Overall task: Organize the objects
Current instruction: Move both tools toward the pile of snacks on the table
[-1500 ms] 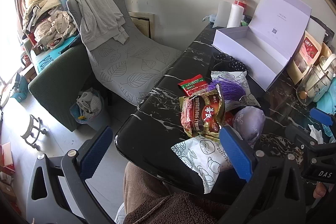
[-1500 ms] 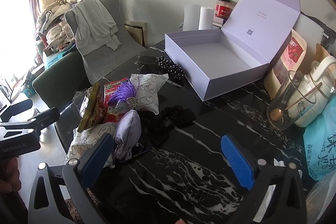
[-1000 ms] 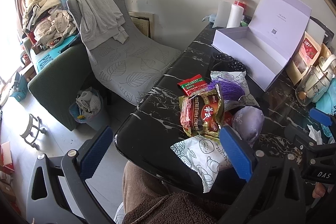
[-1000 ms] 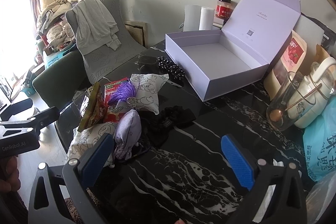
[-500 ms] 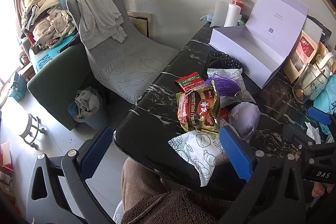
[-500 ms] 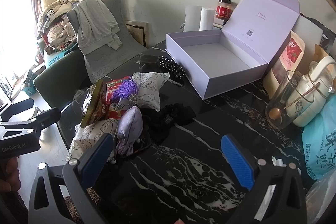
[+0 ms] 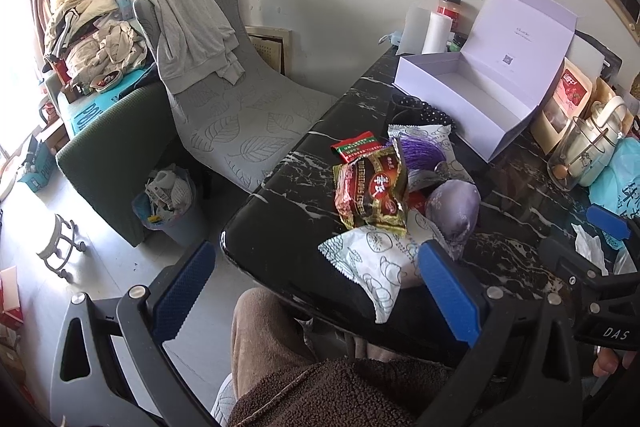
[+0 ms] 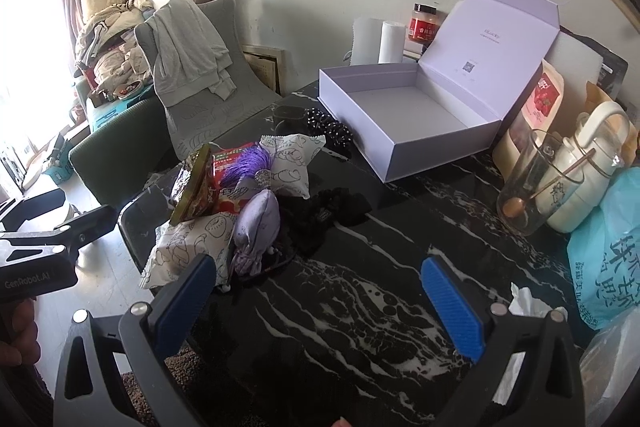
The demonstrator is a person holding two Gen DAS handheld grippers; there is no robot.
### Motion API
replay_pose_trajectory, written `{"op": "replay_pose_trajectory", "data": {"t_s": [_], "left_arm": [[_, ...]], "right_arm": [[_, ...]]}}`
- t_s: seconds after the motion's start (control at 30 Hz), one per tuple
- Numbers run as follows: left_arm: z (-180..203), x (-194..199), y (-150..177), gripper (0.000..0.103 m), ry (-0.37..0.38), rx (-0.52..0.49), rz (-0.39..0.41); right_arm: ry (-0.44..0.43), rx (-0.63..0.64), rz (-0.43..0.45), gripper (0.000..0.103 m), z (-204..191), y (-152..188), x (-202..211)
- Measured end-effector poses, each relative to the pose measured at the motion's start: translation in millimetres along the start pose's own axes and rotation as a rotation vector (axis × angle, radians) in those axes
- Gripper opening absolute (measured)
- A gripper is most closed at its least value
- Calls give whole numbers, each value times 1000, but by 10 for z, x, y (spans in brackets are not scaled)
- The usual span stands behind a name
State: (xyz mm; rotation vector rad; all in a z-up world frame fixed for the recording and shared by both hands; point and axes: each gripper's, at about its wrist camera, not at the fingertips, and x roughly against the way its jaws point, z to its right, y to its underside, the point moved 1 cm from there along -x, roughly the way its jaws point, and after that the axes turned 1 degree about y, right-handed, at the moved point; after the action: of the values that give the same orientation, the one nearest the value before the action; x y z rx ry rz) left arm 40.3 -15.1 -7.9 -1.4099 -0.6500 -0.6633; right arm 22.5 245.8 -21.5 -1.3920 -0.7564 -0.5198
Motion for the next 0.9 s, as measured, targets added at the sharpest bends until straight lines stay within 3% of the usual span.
{"op": "replay_pose_trajectory", "data": {"t_s": [0.5,0.9], "left_arm": [[-28,154,391,102,30,16,-18],[98,-33,179,102,90,-30,-32]], "right_arm": [[-36,4,-12,102,-98,348,186],[-57,-16,-20,102,-13,244,38]]}}
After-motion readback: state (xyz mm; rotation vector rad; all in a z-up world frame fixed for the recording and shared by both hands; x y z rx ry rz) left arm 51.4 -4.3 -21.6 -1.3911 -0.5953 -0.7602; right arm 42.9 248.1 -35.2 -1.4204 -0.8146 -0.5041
